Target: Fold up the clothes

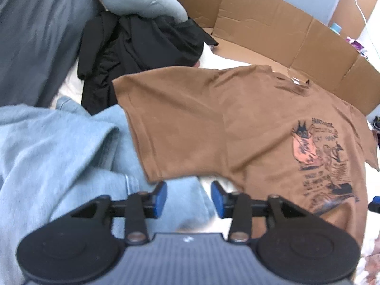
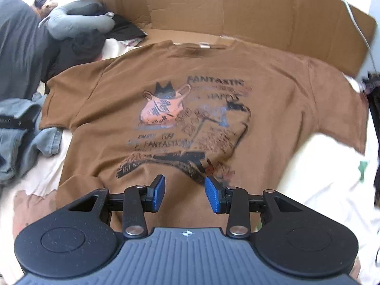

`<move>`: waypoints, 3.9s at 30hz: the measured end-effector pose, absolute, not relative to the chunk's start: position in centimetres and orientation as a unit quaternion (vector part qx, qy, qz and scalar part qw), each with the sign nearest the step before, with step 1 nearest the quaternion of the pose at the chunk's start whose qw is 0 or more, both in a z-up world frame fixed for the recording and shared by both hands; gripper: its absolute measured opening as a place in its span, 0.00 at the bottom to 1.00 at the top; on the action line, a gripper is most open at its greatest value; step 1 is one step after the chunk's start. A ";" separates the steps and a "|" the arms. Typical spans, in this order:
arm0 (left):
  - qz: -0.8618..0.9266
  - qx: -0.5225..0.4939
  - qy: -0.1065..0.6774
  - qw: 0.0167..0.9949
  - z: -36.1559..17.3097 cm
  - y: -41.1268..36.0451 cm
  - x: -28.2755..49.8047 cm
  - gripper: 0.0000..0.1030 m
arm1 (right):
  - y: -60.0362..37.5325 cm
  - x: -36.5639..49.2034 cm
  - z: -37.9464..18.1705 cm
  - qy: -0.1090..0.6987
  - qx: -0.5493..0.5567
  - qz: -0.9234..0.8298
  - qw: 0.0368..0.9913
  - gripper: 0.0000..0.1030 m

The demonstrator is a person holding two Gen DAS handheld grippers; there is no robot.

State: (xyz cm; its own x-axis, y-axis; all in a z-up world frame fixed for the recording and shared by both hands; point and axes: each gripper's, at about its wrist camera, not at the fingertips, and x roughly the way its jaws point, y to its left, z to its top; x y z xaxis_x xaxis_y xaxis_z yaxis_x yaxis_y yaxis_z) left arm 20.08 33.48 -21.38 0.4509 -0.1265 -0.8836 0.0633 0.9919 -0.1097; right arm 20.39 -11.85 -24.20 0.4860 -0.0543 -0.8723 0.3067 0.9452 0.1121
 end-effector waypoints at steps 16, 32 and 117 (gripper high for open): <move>0.020 -0.086 0.533 0.842 -14.7 33.0 11.3 0.59 | -12.7 10.9 -20.9 0.448 0.219 -0.211 0.841 0.47; 0.045 -0.065 0.475 0.876 -0.4 31.6 7.0 0.65 | -14.7 4.9 -12.8 0.422 0.223 -0.182 0.860 0.47; -0.202 0.057 0.628 0.749 -25.8 7.0 5.0 0.09 | -17.9 -1.2 -30.3 0.445 0.447 -0.201 0.750 0.46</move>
State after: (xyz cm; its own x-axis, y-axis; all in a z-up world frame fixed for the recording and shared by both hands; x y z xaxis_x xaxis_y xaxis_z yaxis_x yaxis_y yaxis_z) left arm 5.02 7.03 -25.78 0.1300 -0.2309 -0.9643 0.3745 0.9119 -0.1678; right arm -1.19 -17.89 -30.27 0.5237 0.0957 -0.8465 0.6986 0.5204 0.4910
